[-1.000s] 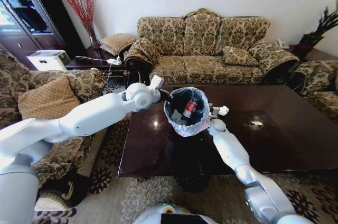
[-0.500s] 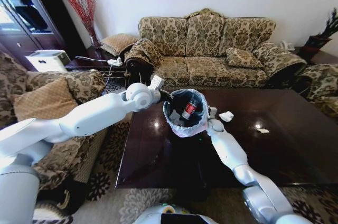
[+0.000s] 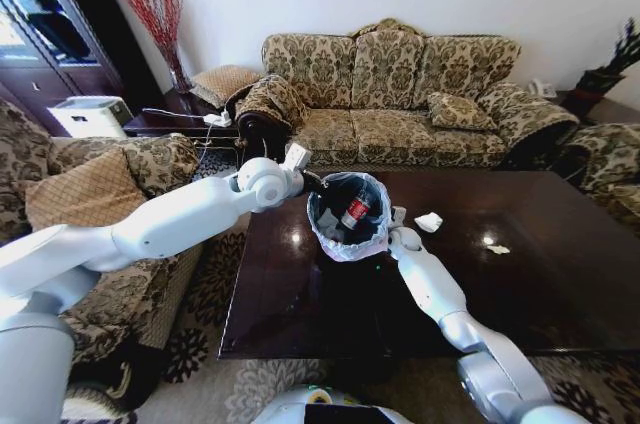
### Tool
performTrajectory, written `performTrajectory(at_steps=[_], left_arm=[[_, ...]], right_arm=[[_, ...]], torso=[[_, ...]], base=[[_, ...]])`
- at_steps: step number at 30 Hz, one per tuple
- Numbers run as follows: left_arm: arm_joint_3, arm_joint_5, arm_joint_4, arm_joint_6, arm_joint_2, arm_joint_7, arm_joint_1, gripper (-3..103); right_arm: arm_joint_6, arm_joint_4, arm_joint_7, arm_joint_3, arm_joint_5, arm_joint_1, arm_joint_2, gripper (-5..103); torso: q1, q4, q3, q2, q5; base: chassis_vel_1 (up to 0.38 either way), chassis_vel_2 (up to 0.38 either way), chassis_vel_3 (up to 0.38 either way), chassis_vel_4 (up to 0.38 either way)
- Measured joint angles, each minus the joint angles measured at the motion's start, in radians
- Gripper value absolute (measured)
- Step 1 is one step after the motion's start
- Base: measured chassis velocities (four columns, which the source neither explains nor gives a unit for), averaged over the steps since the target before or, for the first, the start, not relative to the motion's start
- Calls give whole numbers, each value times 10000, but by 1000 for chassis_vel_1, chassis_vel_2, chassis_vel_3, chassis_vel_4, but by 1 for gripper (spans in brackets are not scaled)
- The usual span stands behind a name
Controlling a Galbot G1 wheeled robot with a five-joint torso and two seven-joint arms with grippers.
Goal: Move to the front of the table and place the trash on the table into the trash bin.
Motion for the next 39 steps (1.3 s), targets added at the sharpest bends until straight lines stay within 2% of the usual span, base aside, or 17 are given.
performTrajectory(at_steps=[3, 4, 7, 9, 11, 18, 21, 23, 25, 27, 29, 32, 33, 35, 39], left_arm=[[0, 0, 10, -6, -31, 0, 6, 0], [0, 0, 10, -6, -31, 0, 6, 0], [5, 0, 11, -11, -38, 3, 7, 0], [13, -3, 11, -14, -42, 6, 7, 0], [43, -12, 10, -41, -55, 15, 0, 0], [63, -40, -8, -89, -73, 58, -70, 0], [49, -43, 15, -97, -44, 69, -87, 0], [21, -40, 85, -97, 51, 67, -91, 0], [17, -34, 119, -97, 91, 65, -90, 0], [-17, -27, 223, -97, 262, 53, -16, 0], [-17, -26, 233, -95, 316, 52, 13, 0], [60, -389, 229, -74, 571, -61, 77, 0], [60, -389, 229, -74, 571, -61, 77, 0], [115, -1221, 129, -79, 688, -375, 77, 0], [126, -1494, 53, -87, 819, -520, -13, 0]], right_arm=[[-2, -16, -2, 0, 9, -32, -40, 30], [-2, -16, -2, 0, 9, -32, -40, 30], [4, -51, -4, 21, 10, -84, -72, 14], [5, -35, -4, 28, 10, -111, -98, 14], [5, 107, 15, 57, 31, -204, -217, 3], [57, 1095, 229, 271, 410, -693, -948, 0], [323, 1631, 372, 470, 383, -958, -1266, 0], [883, 2604, 553, 890, 130, -1424, -1738, 0], [993, 3062, 609, 1102, 119, -1623, -1908, 0], [1211, 4990, 688, 2255, 208, -2446, -2479, 0], [1300, 5633, 678, 2592, 281, -2700, -2646, 0], [1339, 9154, 344, 3559, 1265, -3951, -3493, 0], [1339, 9154, 344, 3559, 1265, -3951, -3493, 0], [1273, 11375, 35, 3625, 1638, -4652, -3976, 0], [1119, 13188, -133, 3294, 1779, -5243, -4304, 0]], torso=[[2, 0, 1, 0, 0], [2, 0, 1, 0, 0], [-3, 3, 0, 0, 1], [-4, 4, -1, 1, 1], [-3, 3, 0, 0, 0], [-1, -1, 1, -2, 4], [-2, -3, 0, -1, 2], [-2, -1, 0, -2, 6], [-1, 3, 1, -1, 5], [0, 2, 0, -2, 4], [-1, 1, 0, -1, -5], [-3, -2, -1, -1, 4], [-3, -2, -1, -1, 4], [-4, 1, -3, 0, -4], [-4, 5, -3, 0, -5]], base=[[0, 0, 0, 0], [0, 0, 0, 0], [0, 0, 0, 0], [0, 0, 0, 0], [0, 0, 0, 0], [0, 0, 0, 0], [0, 0, 0, 0], [0, 0, 0, 0], [0, 0, 0, 0], [0, 0, 0, 0], [0, 0, 0, 0], [0, 0, 0, 0], [0, 0, 0, 0], [0, 0, 0, 0], [0, 0, 0, 0]])
